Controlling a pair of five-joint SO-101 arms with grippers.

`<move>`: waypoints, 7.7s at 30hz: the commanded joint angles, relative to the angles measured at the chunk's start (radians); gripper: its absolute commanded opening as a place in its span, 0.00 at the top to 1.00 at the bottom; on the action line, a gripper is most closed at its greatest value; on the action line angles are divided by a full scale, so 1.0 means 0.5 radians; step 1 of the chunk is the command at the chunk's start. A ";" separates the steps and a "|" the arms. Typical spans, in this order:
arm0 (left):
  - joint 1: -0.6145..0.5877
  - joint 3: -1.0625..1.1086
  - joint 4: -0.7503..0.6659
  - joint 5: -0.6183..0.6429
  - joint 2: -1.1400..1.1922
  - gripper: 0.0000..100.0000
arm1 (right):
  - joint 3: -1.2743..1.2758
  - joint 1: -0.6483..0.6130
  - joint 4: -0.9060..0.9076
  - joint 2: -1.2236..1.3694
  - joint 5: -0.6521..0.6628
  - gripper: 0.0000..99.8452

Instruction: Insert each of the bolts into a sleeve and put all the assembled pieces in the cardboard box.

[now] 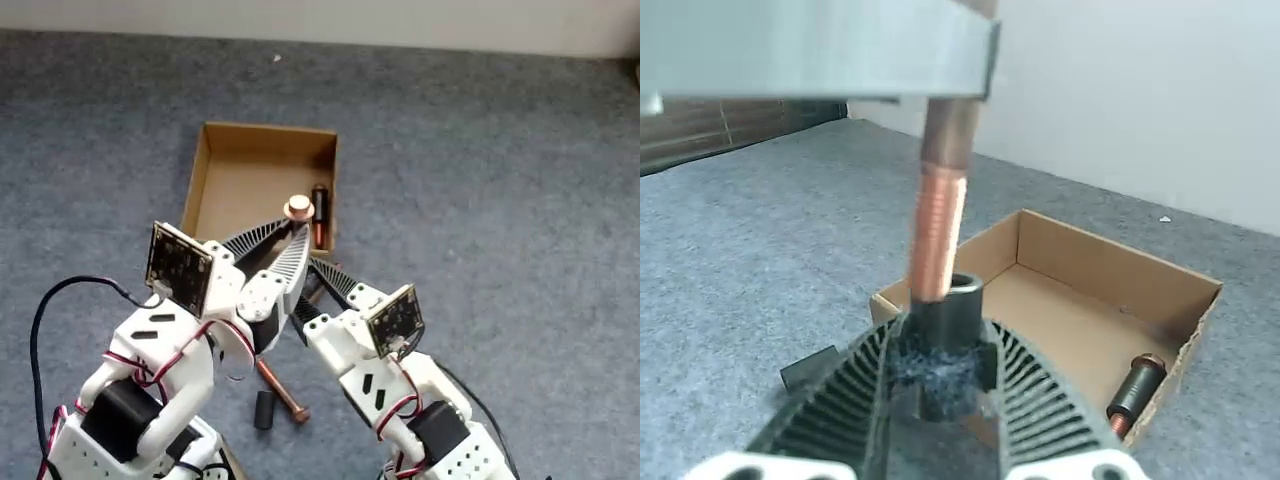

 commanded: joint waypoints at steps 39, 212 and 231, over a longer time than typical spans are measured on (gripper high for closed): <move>-0.241 -0.038 0.470 -0.025 -0.029 0.76 | -0.140 0.115 -0.130 -0.041 0.012 1.00; -2.104 1.063 -0.037 -0.448 -0.029 0.91 | -1.772 0.133 1.122 3.113 0.362 0.99; -2.094 1.063 -0.037 -0.451 -0.029 0.91 | -2.107 0.137 1.521 3.509 0.184 0.86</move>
